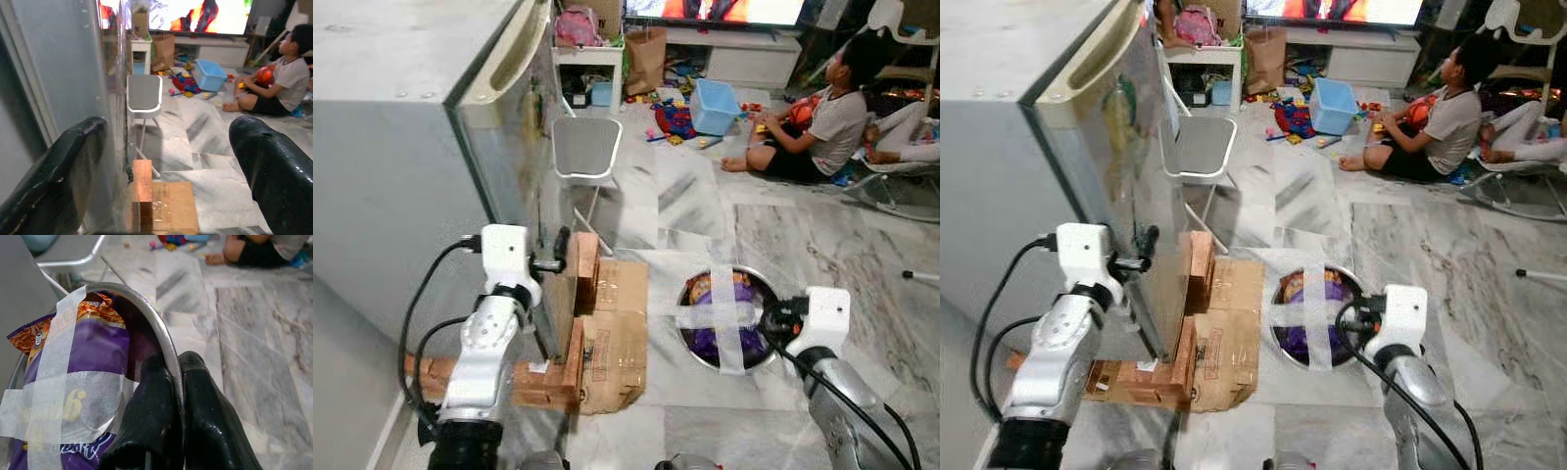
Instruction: Restocking fridge
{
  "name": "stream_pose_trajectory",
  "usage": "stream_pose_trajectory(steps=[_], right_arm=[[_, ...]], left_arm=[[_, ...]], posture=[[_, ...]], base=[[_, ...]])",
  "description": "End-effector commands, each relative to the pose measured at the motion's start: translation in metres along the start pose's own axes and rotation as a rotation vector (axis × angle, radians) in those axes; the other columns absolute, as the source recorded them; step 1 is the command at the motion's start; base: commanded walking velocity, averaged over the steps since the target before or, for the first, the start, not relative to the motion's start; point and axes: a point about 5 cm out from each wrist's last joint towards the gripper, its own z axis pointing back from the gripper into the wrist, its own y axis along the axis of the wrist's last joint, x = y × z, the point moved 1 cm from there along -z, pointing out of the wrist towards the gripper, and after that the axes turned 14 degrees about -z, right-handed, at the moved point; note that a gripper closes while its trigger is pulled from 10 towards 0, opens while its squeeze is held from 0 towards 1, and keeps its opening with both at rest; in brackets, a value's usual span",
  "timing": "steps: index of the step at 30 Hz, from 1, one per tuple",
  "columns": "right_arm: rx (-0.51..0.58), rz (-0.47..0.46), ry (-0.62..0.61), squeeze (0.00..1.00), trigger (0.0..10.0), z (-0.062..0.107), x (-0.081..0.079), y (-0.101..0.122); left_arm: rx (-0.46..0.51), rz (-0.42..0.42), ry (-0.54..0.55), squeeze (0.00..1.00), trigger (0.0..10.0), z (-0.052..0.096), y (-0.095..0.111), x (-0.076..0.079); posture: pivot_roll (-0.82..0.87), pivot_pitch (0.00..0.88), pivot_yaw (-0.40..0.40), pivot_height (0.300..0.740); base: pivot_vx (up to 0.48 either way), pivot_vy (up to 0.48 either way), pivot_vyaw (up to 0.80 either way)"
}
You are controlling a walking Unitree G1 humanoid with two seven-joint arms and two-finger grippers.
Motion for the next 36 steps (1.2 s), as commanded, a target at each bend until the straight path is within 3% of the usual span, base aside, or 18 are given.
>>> stream_pose_trajectory(steps=[1, 7, 12, 21, 23, 27, 33, 36], right_arm=[[0.047, 0.011, 0.013, 0.00, 10.0, 0.001, -0.003, 0.012], [0.058, 0.002, 0.007, 0.00, 10.0, 0.004, -0.004, 0.013], [0.055, 0.003, 0.000, 0.00, 10.0, 0.007, -0.001, 0.012], [0.049, 0.006, 0.000, 0.00, 10.0, 0.006, -0.002, 0.011], [0.045, 0.010, 0.004, 0.00, 10.0, 0.006, -0.002, 0.011], [0.039, 0.014, 0.003, 0.00, 10.0, 0.006, 0.001, 0.011], [0.027, 0.018, 0.012, 0.00, 10.0, 0.004, 0.004, 0.012], [0.031, 0.027, 0.021, 0.00, 10.0, 0.003, 0.002, 0.013]], left_arm=[[0.003, -0.019, -0.005, 0.00, 10.0, -0.008, 0.002, 0.000], [0.000, -0.047, 0.038, 0.00, 10.0, -0.025, 0.005, -0.006], [0.025, -0.061, 0.123, 0.00, 10.0, -0.026, 0.010, -0.019], [-0.002, -0.053, 0.255, 0.00, 10.0, -0.017, 0.000, -0.036], [-0.007, -0.060, 0.306, 0.00, 10.0, -0.014, -0.001, -0.046], [-0.011, -0.047, 0.301, 0.00, 10.0, -0.006, -0.003, -0.052], [-0.057, -0.059, 0.286, 0.00, 10.0, 0.020, -0.020, -0.054], [-0.066, -0.056, 0.286, 0.00, 10.0, 0.022, -0.023, -0.055]], posture=[[-0.01, 0.000, -0.032, 0.740], [-0.03, 0.000, -0.017, 0.740], [-0.03, 0.000, -0.014, 0.740], [-0.02, 0.000, -0.020, 0.740], [-0.03, 0.000, -0.018, 0.740], [-0.03, 0.000, -0.017, 0.740], [-0.02, 0.000, -0.017, 0.740], [-0.01, 0.000, -0.022, 0.740]], base=[[0.000, 0.000, 0.00], [0.000, 0.000, 0.00], [0.000, 0.000, 0.00], [0.000, 0.000, 0.00], [0.000, 0.000, 0.00], [0.000, 0.000, 0.00], [0.000, 0.000, 0.00], [0.000, 0.000, 0.00]])
